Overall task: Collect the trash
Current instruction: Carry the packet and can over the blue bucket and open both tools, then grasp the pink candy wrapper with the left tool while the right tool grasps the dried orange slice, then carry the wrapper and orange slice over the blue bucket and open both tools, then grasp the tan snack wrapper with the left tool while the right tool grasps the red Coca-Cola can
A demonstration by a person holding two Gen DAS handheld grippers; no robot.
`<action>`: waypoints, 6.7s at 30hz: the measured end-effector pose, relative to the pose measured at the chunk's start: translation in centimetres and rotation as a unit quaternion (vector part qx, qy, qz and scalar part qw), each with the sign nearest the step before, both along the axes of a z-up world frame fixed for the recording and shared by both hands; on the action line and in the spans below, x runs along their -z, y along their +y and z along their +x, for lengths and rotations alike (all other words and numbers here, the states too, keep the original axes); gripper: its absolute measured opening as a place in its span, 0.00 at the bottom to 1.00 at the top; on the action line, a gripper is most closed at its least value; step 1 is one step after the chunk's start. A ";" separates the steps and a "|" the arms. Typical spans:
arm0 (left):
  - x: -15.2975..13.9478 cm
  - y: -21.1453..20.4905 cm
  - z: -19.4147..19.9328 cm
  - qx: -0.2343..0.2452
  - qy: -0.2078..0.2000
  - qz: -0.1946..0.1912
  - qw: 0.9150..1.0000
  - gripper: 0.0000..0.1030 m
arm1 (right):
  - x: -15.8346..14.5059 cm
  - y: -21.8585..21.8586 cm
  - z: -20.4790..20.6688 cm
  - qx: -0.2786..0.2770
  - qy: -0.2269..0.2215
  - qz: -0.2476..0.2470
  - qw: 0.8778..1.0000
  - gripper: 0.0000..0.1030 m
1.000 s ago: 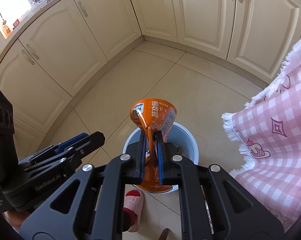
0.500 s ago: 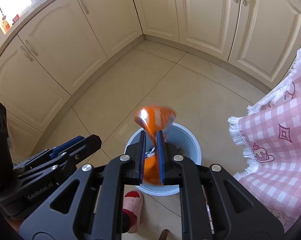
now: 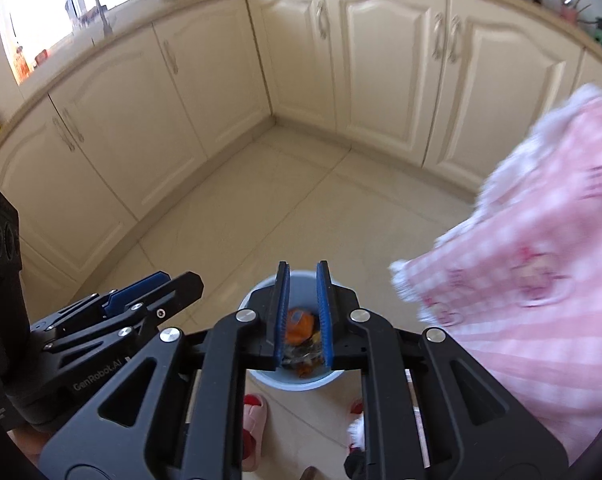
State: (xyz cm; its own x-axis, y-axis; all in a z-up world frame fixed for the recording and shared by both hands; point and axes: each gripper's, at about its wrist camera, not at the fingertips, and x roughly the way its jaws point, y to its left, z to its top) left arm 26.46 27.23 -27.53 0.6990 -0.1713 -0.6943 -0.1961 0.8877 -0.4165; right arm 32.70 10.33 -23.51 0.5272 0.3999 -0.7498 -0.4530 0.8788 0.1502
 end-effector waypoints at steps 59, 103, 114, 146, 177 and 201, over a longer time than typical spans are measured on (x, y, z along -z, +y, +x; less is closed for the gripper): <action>-12.3 -39.3 10.6 0.279 -0.038 0.143 0.949 0.21 | -8.6 -39.0 -2.0 0.205 -0.023 0.015 0.978 0.35; 2.8 -0.7 0.8 0.023 0.077 0.031 0.996 0.21 | 1.8 0.0 -1.0 -0.049 0.048 -0.016 0.998 0.35; 9.3 1.1 3.2 0.005 0.101 -0.018 0.995 0.56 | 8.3 0.4 1.6 -0.024 0.095 -0.037 0.995 0.35; 11.5 4.9 1.5 -0.061 0.152 0.009 0.986 0.59 | 9.4 5.1 2.8 -0.023 0.076 -0.046 0.996 0.49; -11.5 -14.8 -1.3 0.092 -0.061 0.065 0.992 0.64 | -13.3 -15.8 -6.4 0.078 -0.139 0.040 0.986 0.55; -12.9 -51.8 10.9 0.364 -0.021 0.165 0.917 0.64 | -10.4 -53.4 -5.8 0.392 -0.077 0.121 0.909 0.63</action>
State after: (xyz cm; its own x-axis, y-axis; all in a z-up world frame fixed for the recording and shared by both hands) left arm 37.40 -24.55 -14.65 0.5098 -0.3883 -0.7677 0.5076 0.8562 -0.0960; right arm 26.90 -43.03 -13.08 0.8129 0.0005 -0.5823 0.2650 0.8902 0.3706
